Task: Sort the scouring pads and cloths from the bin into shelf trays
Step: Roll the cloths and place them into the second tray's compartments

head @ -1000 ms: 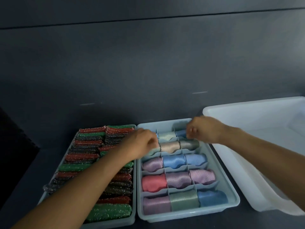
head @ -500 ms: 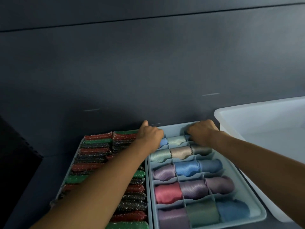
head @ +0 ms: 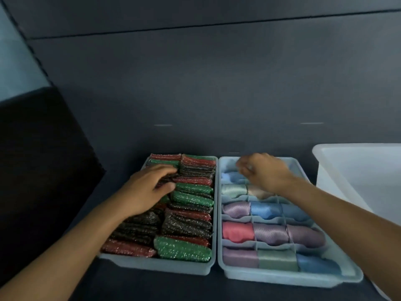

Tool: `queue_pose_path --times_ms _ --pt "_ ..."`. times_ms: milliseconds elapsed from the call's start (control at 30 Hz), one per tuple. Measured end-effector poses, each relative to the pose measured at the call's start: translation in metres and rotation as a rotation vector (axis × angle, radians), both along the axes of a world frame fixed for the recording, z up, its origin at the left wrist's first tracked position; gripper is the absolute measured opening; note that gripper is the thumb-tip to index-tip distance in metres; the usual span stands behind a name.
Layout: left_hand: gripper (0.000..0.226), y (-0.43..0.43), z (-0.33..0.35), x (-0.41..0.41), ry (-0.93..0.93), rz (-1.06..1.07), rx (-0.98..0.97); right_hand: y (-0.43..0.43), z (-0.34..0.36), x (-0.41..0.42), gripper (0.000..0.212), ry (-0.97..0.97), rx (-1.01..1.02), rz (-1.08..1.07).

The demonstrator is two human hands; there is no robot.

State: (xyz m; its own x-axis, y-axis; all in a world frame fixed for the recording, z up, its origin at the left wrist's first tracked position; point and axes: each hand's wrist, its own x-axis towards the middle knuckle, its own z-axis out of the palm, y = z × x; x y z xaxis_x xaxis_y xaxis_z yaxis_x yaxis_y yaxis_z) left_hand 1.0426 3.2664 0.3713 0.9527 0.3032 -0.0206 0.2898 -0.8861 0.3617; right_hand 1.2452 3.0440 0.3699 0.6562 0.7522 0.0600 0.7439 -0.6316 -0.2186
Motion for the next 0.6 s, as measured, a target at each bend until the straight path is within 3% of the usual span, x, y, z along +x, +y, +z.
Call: queue_pose_path --times_ms 133,300,500,600 --pt "0.055 0.018 -0.010 -0.008 0.034 0.029 0.024 0.038 0.004 -0.022 0.025 0.000 0.105 0.115" --pt "0.060 0.041 -0.018 0.032 0.027 0.020 0.081 0.091 0.000 -0.032 0.046 0.012 0.037 0.167" --pt "0.061 0.064 -0.035 0.050 0.179 -0.061 0.148 0.125 -0.018 -0.033 0.030 -0.118 0.053 0.042" --pt "0.052 0.071 -0.035 0.046 0.109 -0.102 0.097 0.134 -0.016 -0.029 0.028 -0.082 0.040 0.055"
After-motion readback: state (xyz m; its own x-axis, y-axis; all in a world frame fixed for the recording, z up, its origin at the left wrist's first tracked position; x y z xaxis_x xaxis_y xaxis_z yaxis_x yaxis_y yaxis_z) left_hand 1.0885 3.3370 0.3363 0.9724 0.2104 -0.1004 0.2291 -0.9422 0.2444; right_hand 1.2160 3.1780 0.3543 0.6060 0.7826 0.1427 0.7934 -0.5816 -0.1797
